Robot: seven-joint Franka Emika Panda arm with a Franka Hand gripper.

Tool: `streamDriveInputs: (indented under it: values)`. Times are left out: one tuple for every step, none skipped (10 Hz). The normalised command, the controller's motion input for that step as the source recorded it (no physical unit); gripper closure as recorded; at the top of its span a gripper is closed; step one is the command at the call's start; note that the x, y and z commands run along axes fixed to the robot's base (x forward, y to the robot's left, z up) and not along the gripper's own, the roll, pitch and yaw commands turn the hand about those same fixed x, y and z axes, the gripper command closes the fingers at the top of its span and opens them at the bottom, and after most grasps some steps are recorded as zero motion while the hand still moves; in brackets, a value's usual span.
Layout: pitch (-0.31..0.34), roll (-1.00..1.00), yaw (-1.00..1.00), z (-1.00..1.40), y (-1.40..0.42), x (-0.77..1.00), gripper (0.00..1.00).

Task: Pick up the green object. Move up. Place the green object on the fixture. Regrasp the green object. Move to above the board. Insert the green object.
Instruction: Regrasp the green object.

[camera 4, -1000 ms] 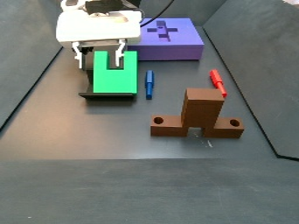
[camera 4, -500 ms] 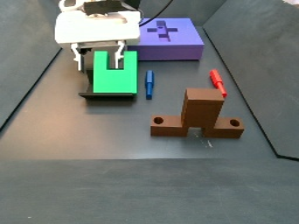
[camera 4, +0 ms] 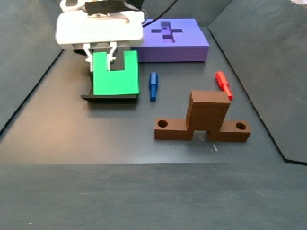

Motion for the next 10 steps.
streamDriveInputs:
  values:
    - [0.0,0.0,0.0,0.0,0.0,0.0,1.0]
    - [0.0,0.0,0.0,0.0,0.0,0.0,1.0]
    - [0.0,0.0,0.0,0.0,0.0,0.0,1.0]
    - [0.0,0.0,0.0,0.0,0.0,0.0,1.0]
    - [0.0,0.0,0.0,0.0,0.0,0.0,1.0]
    - [0.0,0.0,0.0,0.0,0.0,0.0,1.0]
    - [0.0,0.0,0.0,0.0,0.0,0.0,1.0]
    - [0.0,0.0,0.0,0.0,0.0,0.0,1.0]
    - [0.0,0.0,0.0,0.0,0.0,0.0,1.0]
    - [0.0,0.0,0.0,0.0,0.0,0.0,1.0]
